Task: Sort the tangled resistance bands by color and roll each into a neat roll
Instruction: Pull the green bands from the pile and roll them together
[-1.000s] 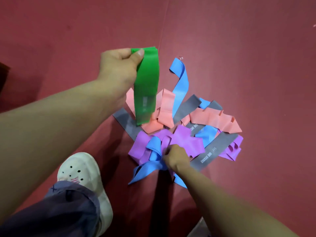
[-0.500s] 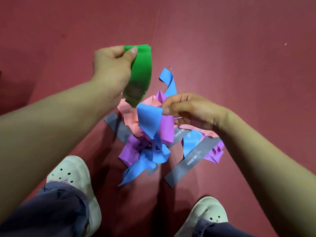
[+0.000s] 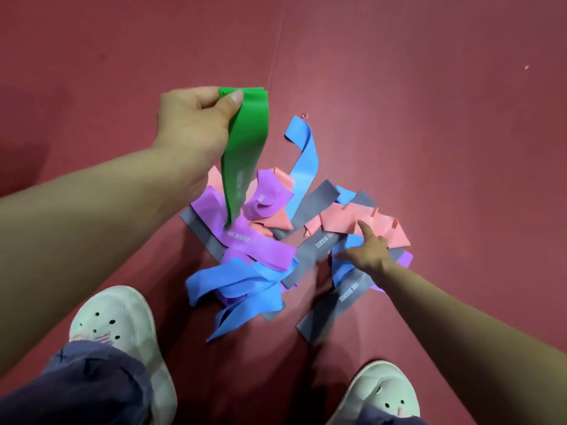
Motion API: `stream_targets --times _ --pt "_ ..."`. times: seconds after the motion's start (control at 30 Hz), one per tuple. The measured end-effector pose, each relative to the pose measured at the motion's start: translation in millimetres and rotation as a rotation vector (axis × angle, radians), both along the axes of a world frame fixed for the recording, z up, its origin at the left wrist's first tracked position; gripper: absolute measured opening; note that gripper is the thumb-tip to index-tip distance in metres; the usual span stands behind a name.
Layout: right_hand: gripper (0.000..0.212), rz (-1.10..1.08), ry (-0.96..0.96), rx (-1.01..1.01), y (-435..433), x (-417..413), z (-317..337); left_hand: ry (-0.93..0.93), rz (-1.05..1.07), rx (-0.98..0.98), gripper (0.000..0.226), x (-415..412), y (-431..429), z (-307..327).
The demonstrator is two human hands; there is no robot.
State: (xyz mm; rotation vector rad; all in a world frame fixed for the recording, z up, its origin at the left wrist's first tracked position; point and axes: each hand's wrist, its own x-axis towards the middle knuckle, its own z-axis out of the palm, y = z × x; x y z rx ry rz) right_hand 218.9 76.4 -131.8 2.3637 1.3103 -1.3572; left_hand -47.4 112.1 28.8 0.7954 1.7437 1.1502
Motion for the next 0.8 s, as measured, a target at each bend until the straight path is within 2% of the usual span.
stream_targets --times 0.13,0.27,0.33,0.43,0.5,0.6,0.73,0.8 --pt "0.084 0.135 -0.037 -0.067 -23.4 -11.1 -35.0 0.01 -0.019 -0.012 0.021 2.7 0.3 -5.1" --pt "0.052 0.165 -0.168 0.07 -29.7 -17.7 -41.7 0.019 -0.045 -0.017 0.019 9.8 -2.3 -9.9" --pt "0.037 0.166 -0.117 0.154 -25.2 -17.7 -37.2 0.012 -0.039 -0.015 0.016 13.3 -3.7 -10.5" --pt "0.011 -0.047 0.125 0.244 -20.8 -31.1 -20.2 0.008 -0.035 -0.02 0.014 20.6 -3.8 -7.4" --pt "0.017 -0.121 0.295 0.254 -22.0 -45.2 -7.7 -0.004 -0.041 -0.015 0.015 27.1 -2.9 -2.2" --pt "0.035 0.007 0.448 0.339 -27.1 -69.8 15.6 -0.031 -0.045 0.007 0.019 35.8 -3.2 5.4" --pt "0.038 0.216 0.46 0.488 -27.0 -97.5 40.4 -0.07 -0.03 0.004 0.021 40.8 -4.2 12.3" --pt "0.04 0.16 0.457 0.525 -20.7 -108.4 50.8 -0.076 -0.019 0.009 0.022 41.3 -4.0 14.8"
